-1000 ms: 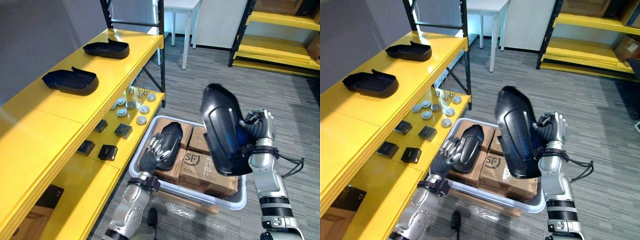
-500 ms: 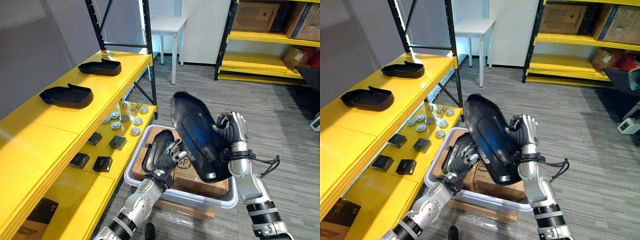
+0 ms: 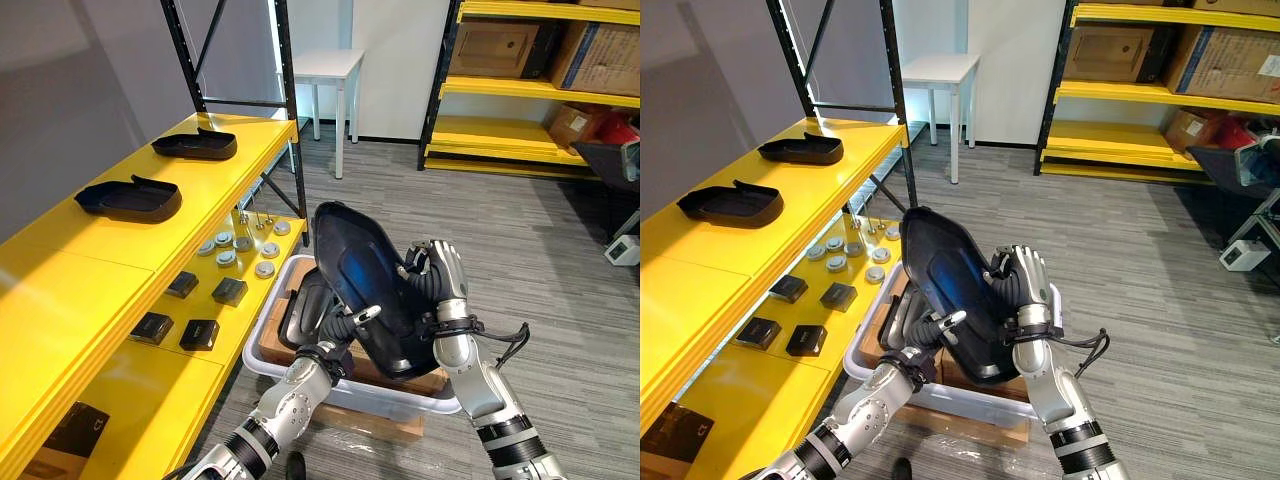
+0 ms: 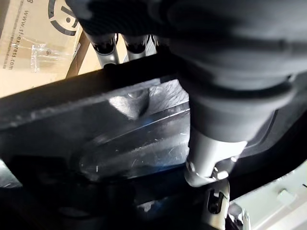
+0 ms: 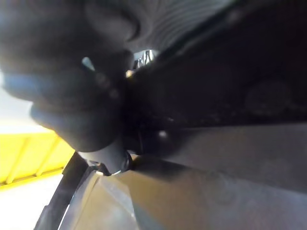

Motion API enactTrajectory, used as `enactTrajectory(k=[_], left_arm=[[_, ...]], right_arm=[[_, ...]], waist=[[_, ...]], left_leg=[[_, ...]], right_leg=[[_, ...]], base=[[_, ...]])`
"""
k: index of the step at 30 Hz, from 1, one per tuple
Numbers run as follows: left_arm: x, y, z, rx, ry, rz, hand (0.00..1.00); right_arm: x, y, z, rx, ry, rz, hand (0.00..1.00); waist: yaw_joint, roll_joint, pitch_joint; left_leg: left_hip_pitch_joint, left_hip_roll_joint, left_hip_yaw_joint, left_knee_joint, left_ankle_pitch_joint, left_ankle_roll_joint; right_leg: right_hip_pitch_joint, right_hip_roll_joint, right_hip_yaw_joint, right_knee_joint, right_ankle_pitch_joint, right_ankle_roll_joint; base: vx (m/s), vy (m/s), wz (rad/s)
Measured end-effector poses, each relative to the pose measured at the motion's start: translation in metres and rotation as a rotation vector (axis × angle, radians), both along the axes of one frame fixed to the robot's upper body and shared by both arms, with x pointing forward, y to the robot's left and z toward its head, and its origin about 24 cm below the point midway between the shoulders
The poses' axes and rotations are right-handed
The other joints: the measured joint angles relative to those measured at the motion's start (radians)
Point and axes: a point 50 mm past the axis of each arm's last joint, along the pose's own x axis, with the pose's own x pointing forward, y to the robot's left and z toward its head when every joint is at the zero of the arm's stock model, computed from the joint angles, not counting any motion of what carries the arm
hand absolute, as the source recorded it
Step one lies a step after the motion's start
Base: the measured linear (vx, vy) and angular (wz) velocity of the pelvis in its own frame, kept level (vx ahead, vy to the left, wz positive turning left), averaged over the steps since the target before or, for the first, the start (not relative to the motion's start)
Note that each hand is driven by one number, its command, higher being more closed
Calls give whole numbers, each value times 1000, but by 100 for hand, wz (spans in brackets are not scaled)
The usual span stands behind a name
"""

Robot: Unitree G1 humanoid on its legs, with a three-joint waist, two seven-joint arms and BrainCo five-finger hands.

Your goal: Walk over and take plastic housings, then place them on the shelf

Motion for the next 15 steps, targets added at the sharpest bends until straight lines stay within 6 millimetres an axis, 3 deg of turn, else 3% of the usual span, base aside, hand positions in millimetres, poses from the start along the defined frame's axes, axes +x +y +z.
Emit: enactTrajectory(k=[3, 7, 8, 9, 10, 12, 15], left_arm=[[1, 3, -1, -5, 32, 60, 100], [2, 7, -3, -17, 66, 129, 100], [3, 10, -2, -29, 69, 153, 100], [4, 11, 0, -44, 66, 174, 100], [5, 12, 3, -59, 56, 187, 100], [7, 19, 11, -111, 33, 241, 100], [5, 35, 25, -166, -43, 327, 100]], right_arm=[[-2, 7, -2, 13, -10, 15, 100], [-8, 15, -7, 54, -13, 33, 100], [-10, 18, -7, 74, -15, 44, 0], [-11, 19, -5, 86, -23, 54, 0], [-12, 20, -3, 96, -36, 59, 0], [-8, 30, 8, 145, -64, 123, 0], [-5, 46, 23, 198, -112, 225, 0]], waist=[[3, 0, -2], [19, 2, 0], [33, 3, 0], [29, -1, 7], [23, -16, 17], [64, -23, 24], [73, -26, 25]], left_leg=[[-9, -2, -19, 4, 16, 1], [-65, -9, -120, 7, 51, -2], [-79, -10, -117, 4, 44, -2], [-99, -10, -46, 20, 9, 37], [-134, -11, 60, 74, -65, 98], [-187, 65, 484, 264, -163, 127], [-186, 145, 803, 362, -212, 195]], right_leg=[[5, 6, -15, -4, -1, -2], [-17, 42, -123, 56, -36, -17], [-10, 46, -171, 68, -50, -20], [13, 45, -236, 54, -50, -20], [31, 35, -300, 37, -48, -18], [44, 7, -414, 22, -63, -6], [63, -7, -501, 21, -81, 19]], base=[[-5, -16, 19], [-37, -35, 78], [-54, -37, 124], [-45, -44, 168], [-41, -24, 197], [55, 12, 159], [286, 54, 127]])
